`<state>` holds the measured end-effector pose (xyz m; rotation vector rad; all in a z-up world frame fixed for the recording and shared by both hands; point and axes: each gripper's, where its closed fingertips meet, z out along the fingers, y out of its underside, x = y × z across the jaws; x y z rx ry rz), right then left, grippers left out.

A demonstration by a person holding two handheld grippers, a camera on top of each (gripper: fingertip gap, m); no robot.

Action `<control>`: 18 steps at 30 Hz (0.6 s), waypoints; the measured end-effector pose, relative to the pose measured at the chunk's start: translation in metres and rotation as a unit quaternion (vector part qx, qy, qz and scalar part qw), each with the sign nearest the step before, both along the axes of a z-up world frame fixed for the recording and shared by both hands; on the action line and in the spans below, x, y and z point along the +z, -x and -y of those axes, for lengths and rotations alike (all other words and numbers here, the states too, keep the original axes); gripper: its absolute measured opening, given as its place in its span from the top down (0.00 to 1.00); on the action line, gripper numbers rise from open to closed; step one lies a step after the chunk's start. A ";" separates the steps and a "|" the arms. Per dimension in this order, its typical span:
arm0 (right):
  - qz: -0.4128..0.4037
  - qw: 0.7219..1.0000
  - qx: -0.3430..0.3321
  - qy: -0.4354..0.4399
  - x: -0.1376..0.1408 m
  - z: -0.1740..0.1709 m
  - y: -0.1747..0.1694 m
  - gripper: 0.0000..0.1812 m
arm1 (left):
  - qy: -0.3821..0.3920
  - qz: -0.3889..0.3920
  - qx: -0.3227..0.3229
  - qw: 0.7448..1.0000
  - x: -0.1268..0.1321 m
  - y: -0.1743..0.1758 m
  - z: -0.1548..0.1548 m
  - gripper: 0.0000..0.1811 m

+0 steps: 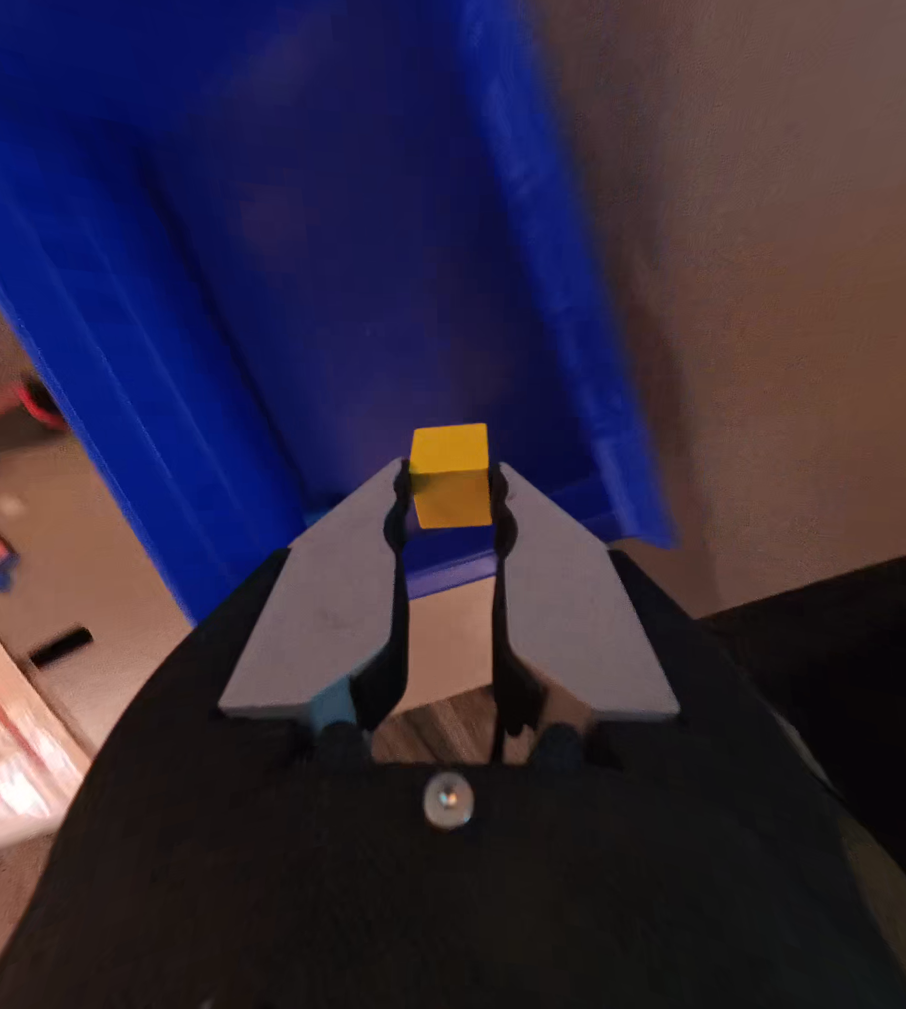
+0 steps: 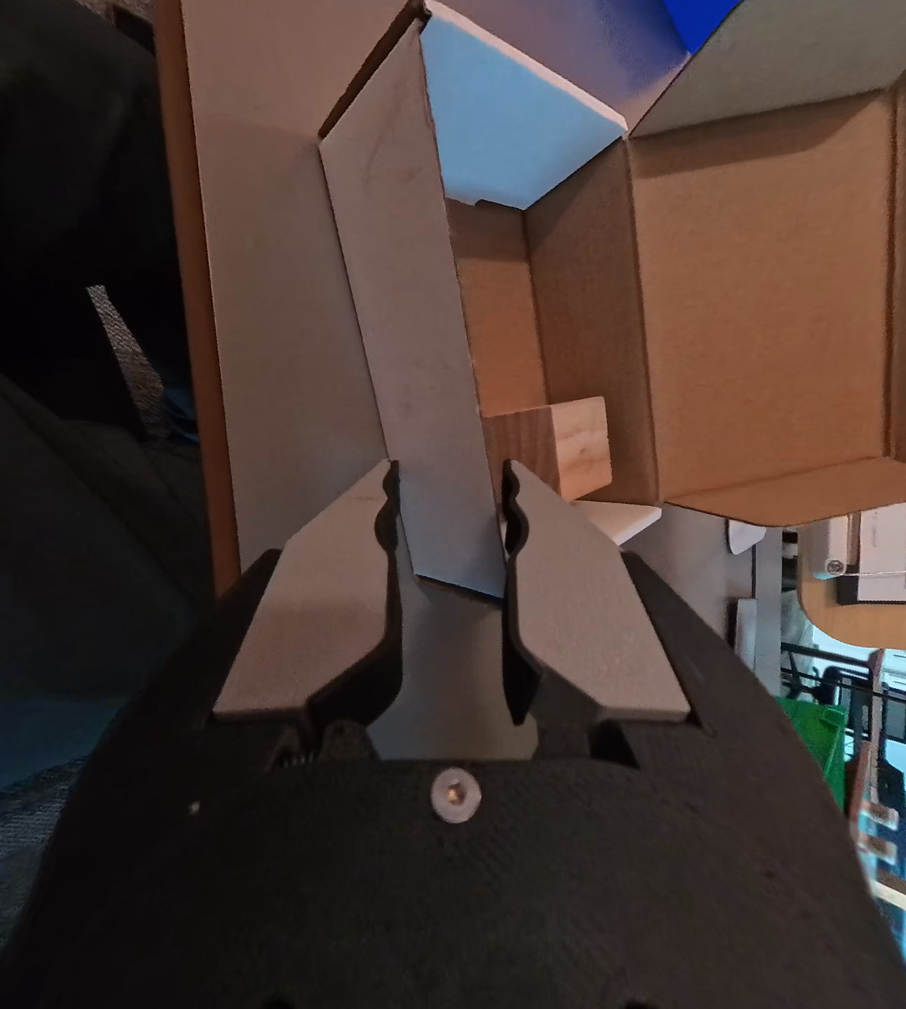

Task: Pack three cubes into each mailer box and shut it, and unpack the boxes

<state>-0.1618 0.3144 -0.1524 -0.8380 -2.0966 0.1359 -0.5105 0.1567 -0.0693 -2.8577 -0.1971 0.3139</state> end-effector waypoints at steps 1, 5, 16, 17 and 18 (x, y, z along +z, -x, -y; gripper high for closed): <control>-0.001 1.000 0.000 0.002 0.000 0.000 0.000 0.81 | -0.034 -0.008 -0.037 0.999 0.018 -0.019 -0.014 0.85; -0.002 1.000 0.000 -0.006 0.000 0.000 0.001 0.81 | -0.125 -0.007 -0.224 0.967 0.061 -0.139 -0.069 0.85; -0.001 1.000 -0.002 -0.028 -0.002 -0.001 0.001 0.80 | 0.032 -0.042 -0.439 0.897 -0.052 -0.302 -0.165 0.85; -0.001 1.000 -0.003 -0.030 -0.002 -0.001 0.001 0.80 | 0.044 -0.041 -0.438 0.897 -0.061 -0.300 -0.169 0.85; -0.001 1.000 -0.002 -0.029 -0.002 -0.001 0.000 0.80 | 0.058 -0.036 -0.441 0.895 -0.070 -0.298 -0.171 0.85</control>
